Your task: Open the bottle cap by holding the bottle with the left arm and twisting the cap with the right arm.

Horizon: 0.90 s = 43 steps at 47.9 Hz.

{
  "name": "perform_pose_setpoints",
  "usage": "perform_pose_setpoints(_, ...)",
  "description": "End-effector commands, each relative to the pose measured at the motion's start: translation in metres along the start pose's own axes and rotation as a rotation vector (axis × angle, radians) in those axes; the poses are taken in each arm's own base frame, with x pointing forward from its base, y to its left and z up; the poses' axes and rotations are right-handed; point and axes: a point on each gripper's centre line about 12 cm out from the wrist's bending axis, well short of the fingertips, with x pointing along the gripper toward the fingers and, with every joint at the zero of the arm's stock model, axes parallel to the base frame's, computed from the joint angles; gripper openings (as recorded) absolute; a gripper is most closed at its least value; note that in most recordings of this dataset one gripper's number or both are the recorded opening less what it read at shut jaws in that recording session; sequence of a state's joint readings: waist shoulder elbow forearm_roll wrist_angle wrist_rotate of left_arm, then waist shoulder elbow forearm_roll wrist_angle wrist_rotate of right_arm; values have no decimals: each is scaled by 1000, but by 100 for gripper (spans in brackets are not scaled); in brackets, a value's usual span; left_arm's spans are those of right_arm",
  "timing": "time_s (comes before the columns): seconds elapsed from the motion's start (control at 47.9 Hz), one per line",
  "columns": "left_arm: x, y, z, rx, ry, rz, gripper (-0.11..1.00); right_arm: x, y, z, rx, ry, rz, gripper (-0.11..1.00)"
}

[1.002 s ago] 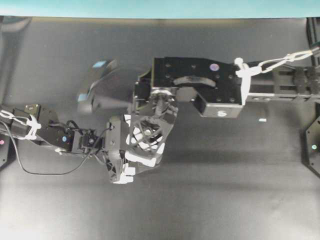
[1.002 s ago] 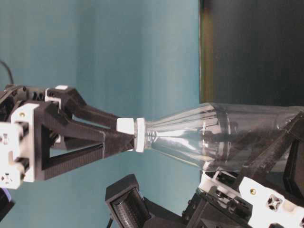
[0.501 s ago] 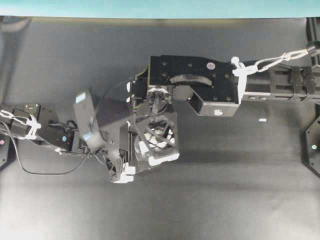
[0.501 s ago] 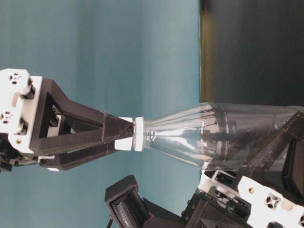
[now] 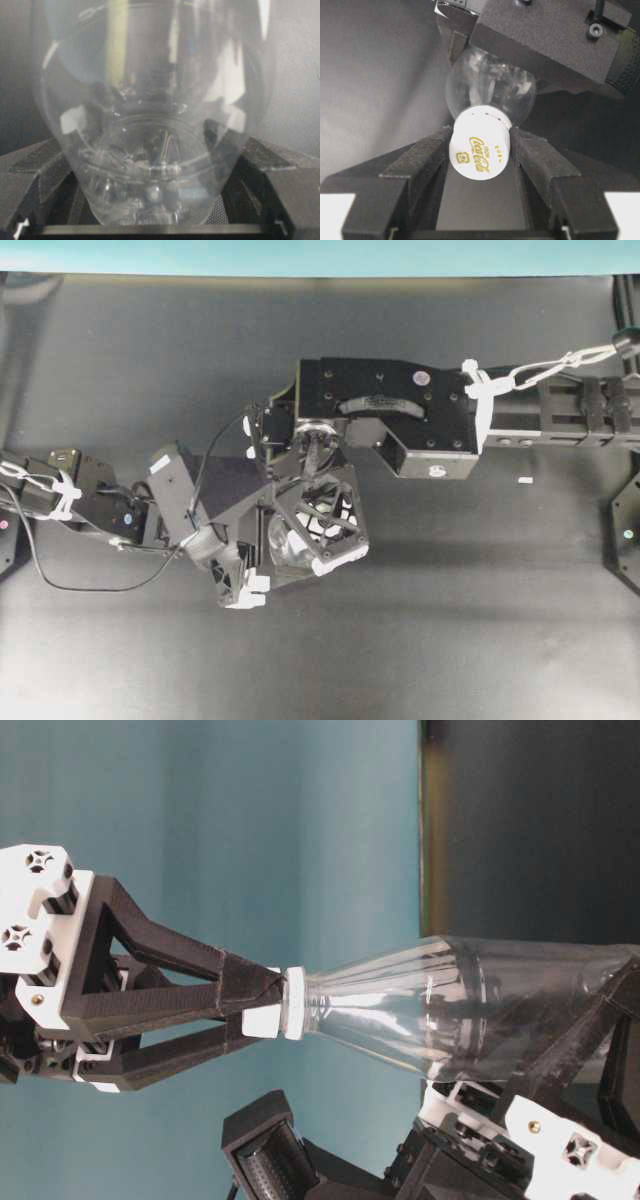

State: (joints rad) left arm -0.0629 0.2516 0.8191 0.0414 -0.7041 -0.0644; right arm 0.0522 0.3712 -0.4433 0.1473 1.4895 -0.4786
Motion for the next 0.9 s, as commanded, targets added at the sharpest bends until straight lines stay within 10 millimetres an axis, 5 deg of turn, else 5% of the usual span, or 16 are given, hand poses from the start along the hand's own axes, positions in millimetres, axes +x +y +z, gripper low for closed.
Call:
perform_pose_setpoints(0.0, 1, 0, 1, -1, -6, -1, 83, -6, 7, 5, -23, -24, -8, 38)
perform_pose_setpoints(0.543, 1, 5, 2, -4, -5, 11, 83, -3, 12, 1, -27, -38, -14, 38)
perform_pose_setpoints(0.731, 1, 5, 2, -4, -5, 11, 83, -3, 12, 0, -10, -62, -28, 76)
perform_pose_setpoints(0.877, 1, 5, 1, -4, -2, 9, 83, -14, 15, -2, 44, -93, -40, 81)
